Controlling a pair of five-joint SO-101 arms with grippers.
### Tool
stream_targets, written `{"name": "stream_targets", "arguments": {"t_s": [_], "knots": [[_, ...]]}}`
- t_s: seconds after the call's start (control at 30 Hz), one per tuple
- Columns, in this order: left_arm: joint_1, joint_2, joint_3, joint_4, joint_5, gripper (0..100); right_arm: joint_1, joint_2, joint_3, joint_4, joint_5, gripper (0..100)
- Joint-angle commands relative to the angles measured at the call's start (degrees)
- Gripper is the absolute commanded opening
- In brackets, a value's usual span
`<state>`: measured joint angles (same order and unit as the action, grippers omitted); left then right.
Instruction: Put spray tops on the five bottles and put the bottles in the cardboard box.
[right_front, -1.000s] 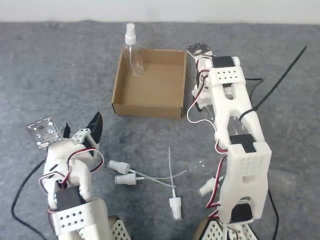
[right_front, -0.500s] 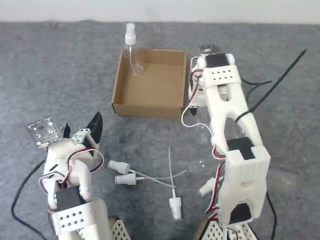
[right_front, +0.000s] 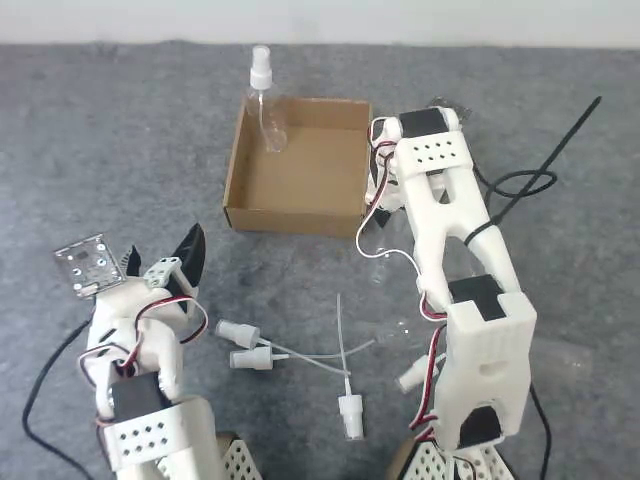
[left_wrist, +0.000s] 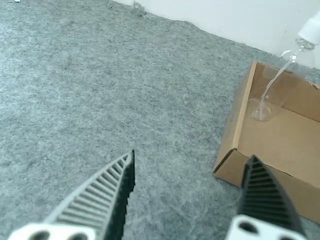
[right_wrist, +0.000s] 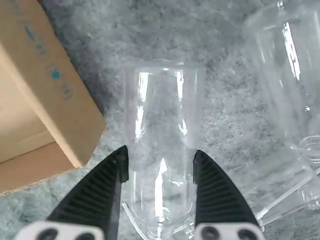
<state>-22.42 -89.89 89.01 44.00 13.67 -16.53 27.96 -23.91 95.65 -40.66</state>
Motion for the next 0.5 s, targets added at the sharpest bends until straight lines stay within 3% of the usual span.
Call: {"name": "stream_targets", "arguments": {"t_s": [0.0,0.2,0.47], "knots": [[-0.18,-0.62,-0.31,-1.76,0.26,32,-0.66,-5.05,-2.29,0.75,-1.14,5.8],[-0.18,-0.62,-0.31,-1.76,0.26,32,-0.66,-4.79,-2.29,0.84,-14.33,5.8],[-0.18,-0.62,-0.31,-1.76,0.26,32,-0.66,-4.62,-2.20,0.84,-22.33,5.9]]}}
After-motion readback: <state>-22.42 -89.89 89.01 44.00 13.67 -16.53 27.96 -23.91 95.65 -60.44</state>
